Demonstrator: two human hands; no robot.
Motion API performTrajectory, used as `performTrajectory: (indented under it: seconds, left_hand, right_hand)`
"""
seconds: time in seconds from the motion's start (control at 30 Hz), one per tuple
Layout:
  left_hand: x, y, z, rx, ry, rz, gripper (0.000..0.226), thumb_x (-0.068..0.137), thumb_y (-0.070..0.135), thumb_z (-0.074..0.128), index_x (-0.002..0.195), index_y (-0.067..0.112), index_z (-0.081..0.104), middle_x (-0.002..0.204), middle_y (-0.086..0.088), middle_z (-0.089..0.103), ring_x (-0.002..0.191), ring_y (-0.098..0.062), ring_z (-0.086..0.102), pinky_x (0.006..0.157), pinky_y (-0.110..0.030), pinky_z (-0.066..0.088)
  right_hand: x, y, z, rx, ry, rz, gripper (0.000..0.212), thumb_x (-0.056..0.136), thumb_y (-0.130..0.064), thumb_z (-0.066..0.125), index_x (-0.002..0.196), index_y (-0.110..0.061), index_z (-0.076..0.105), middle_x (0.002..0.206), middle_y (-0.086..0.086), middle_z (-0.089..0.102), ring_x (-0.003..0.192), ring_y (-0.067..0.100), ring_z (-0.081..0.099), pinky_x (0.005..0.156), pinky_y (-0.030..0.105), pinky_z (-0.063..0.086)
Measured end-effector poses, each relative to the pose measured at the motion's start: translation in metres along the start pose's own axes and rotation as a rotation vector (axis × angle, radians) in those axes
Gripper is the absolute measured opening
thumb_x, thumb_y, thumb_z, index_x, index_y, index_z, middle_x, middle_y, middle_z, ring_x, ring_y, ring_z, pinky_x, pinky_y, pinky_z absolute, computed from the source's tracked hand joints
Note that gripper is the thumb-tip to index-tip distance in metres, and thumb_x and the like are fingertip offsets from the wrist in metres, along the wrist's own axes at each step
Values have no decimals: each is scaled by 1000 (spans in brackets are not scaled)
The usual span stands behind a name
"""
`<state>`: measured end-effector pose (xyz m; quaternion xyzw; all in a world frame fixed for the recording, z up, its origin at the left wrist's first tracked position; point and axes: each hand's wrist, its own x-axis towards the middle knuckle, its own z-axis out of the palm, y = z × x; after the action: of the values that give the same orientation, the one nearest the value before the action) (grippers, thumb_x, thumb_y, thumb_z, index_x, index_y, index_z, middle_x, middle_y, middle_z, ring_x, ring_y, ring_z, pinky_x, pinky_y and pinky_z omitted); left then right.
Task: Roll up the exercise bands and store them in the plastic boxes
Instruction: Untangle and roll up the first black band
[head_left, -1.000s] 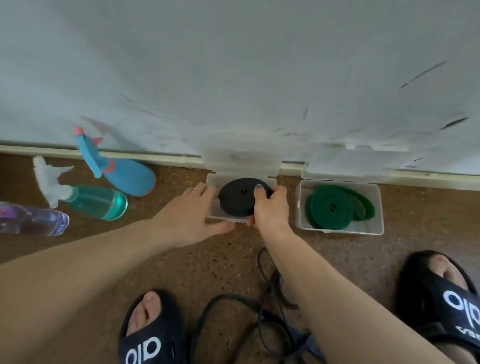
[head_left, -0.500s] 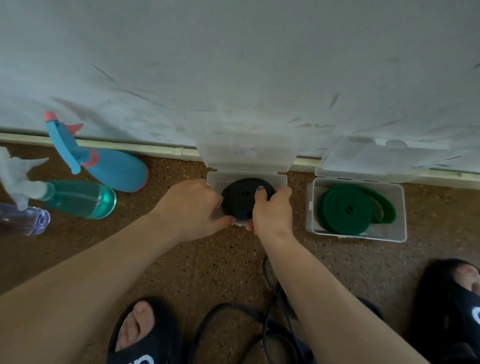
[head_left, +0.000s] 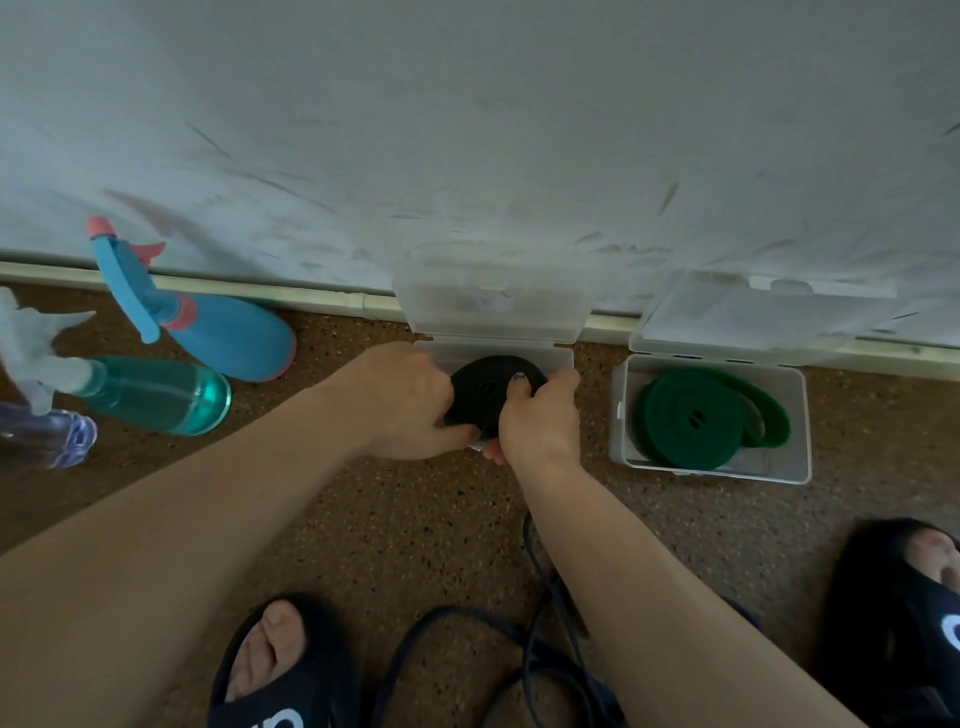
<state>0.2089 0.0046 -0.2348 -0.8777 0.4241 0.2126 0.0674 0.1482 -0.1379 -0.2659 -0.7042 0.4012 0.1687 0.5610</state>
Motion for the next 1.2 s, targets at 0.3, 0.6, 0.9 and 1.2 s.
performTrajectory:
  seconds: [0.3, 0.6, 0.9, 1.2]
  left_hand:
    - [-4, 4, 5, 108, -43, 57, 58, 103, 59, 28, 80, 20, 64, 69, -1, 61, 73, -22, 64, 76, -40, 56]
    - [-6, 5, 3, 123, -100, 70, 56, 105, 55, 30, 94, 17, 70, 80, -2, 68, 80, -19, 66, 79, -37, 56]
    - [-2, 14, -10, 217, -210, 40, 56, 106, 55, 32, 98, 14, 69, 76, -1, 57, 81, -22, 68, 72, -35, 54]
    - [9, 18, -19, 214, -299, 73, 50, 106, 53, 37, 107, 13, 67, 75, 0, 49, 76, -21, 61, 73, -35, 54]
  right_hand:
    - [0, 4, -2, 21, -17, -18, 29, 108, -27, 46, 134, -19, 35, 131, 19, 57, 93, 45, 72, 45, 29, 58]
    - [-3, 11, -9, -27, -10, -113, 24, 107, -26, 49, 128, -17, 42, 121, 18, 61, 83, 37, 73, 41, 18, 47]
    - [-3, 8, -13, -15, -44, -110, 13, 105, -27, 55, 114, -22, 47, 116, 13, 63, 90, 37, 71, 47, 23, 53]
    - [1, 4, -12, -240, -51, -94, 24, 105, -29, 52, 126, -20, 49, 119, 15, 68, 96, 34, 73, 77, 44, 63]
